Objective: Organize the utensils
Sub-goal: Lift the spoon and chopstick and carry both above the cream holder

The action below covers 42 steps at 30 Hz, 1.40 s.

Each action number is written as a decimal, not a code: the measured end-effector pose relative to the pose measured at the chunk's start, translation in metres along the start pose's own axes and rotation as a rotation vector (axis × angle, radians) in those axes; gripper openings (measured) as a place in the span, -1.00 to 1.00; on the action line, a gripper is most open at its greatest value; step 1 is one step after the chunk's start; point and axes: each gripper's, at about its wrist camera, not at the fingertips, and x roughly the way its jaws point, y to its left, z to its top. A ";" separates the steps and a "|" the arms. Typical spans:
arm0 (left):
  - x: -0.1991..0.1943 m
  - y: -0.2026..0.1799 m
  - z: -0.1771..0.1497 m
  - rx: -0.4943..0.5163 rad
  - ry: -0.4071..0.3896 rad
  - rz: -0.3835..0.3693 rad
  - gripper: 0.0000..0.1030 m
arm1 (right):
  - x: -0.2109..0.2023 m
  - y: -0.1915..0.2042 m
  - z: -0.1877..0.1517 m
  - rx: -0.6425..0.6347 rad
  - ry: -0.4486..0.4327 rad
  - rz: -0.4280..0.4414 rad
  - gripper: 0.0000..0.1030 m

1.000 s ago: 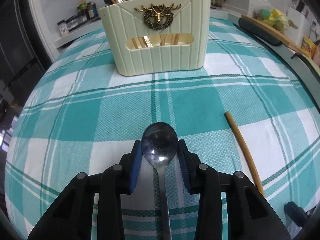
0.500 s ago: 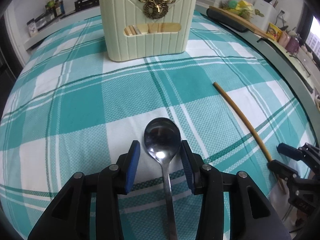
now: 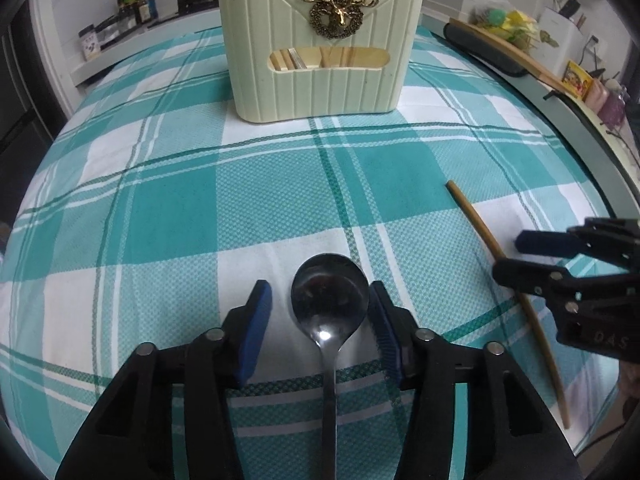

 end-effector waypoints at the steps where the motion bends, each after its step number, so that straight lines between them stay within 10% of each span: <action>1: 0.000 0.001 0.001 0.000 -0.002 -0.007 -0.30 | 0.005 0.001 0.009 -0.008 0.006 0.000 -0.17; 5: -0.003 0.004 0.003 -0.002 -0.005 -0.022 -0.31 | 0.018 0.006 0.036 -0.030 -0.004 -0.018 -0.86; 18: -0.119 0.036 -0.001 -0.040 -0.227 -0.077 -0.31 | -0.094 -0.004 0.020 0.096 -0.283 0.133 -0.86; 30: -0.190 0.046 -0.010 -0.060 -0.395 -0.095 -0.33 | -0.204 0.028 -0.020 0.004 -0.602 0.041 -0.86; 42: -0.230 0.057 0.019 -0.061 -0.445 -0.139 -0.33 | -0.243 0.035 -0.001 -0.020 -0.703 0.006 -0.86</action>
